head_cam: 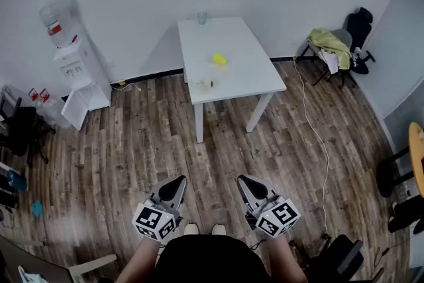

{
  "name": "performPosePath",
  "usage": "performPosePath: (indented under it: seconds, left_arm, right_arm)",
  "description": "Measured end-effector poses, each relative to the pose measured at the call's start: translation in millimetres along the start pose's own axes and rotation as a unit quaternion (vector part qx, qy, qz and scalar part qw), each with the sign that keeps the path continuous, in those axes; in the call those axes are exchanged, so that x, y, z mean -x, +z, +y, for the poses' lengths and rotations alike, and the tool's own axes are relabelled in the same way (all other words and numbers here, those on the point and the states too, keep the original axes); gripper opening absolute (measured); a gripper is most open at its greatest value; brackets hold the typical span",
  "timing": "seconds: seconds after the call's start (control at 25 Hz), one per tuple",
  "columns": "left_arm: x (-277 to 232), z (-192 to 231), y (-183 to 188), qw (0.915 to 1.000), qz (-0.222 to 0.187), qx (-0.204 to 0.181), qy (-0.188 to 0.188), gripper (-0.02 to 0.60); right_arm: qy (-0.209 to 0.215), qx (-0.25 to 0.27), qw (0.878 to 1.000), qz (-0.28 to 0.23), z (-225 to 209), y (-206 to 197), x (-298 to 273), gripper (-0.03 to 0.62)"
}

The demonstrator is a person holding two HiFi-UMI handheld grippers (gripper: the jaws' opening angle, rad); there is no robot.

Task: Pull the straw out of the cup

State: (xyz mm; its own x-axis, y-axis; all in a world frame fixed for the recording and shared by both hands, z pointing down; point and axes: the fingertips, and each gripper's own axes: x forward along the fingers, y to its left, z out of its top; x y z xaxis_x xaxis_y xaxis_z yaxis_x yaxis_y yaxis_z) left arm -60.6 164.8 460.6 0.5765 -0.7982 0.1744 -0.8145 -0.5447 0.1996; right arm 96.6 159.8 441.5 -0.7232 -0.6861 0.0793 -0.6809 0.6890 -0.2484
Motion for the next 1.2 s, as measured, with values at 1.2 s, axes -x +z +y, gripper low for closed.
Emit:
performPosePath:
  seconds: [1.2]
  left_arm:
    - [62.2, 78.8, -11.7, 0.9999, -0.010, 0.001, -0.007, 0.014]
  right_arm:
    - [-0.016, -0.004, 1.000, -0.012, 70.8, -11.7, -44.0, 0.023]
